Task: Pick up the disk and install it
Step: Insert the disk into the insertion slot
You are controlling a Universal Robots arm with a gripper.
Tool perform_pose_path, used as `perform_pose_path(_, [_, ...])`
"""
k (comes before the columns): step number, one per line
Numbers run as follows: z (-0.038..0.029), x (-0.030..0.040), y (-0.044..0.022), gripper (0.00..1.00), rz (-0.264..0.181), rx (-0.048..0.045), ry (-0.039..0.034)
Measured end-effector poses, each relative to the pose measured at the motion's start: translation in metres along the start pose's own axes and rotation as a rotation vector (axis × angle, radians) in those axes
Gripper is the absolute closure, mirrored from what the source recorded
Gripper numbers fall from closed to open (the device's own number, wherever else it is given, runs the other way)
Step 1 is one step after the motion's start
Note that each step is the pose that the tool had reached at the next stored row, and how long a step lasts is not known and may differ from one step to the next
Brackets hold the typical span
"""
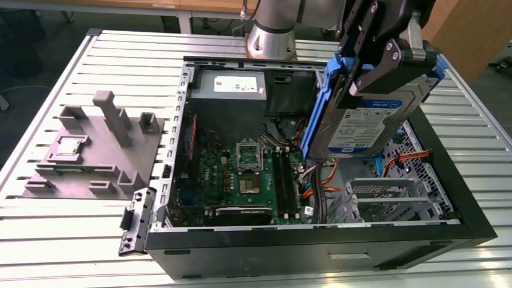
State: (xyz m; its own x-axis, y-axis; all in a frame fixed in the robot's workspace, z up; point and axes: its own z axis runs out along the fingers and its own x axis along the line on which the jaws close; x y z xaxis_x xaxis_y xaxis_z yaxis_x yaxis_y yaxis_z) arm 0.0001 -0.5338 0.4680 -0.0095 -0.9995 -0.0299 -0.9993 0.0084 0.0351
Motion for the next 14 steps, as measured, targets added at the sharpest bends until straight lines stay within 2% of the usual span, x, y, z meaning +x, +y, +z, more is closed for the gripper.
perform_pose_path(14, [0.0006, 0.0004, -0.0008, 0.63, 0.0, 0.0001, 0.0004])
